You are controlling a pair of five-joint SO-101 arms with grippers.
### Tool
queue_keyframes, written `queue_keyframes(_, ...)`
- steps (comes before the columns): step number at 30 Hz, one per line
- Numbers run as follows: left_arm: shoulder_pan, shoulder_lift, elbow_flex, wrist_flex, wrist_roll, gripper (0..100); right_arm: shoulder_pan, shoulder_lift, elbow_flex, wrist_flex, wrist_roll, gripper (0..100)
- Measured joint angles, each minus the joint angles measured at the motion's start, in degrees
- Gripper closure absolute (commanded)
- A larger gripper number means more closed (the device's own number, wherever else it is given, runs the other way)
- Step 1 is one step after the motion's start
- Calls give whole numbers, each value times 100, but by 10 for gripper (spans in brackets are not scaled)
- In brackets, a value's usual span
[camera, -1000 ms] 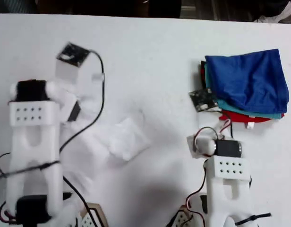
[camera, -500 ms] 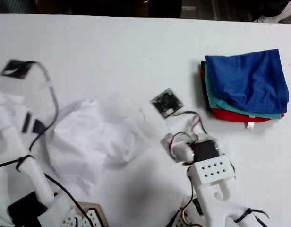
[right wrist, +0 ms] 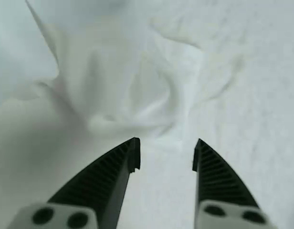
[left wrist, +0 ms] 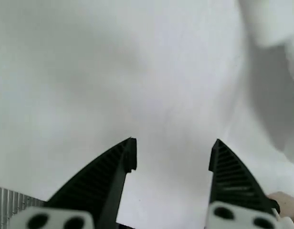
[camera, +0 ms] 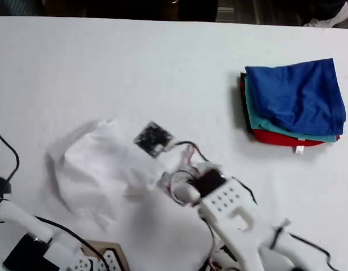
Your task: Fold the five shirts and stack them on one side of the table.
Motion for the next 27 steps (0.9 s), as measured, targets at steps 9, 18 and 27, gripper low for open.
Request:
queue_keyframes(9,-352,0,79,-26,-26,736,-1451,2233,-1363,-132,0,705)
queue_keyframes(18,-580,0,79,-35,-44,736,-958,3965,-2057,-791,0,949)
queue_keyframes(27,-202,0,79,-35,-44,736,818,4035,-3042,176,9,980)
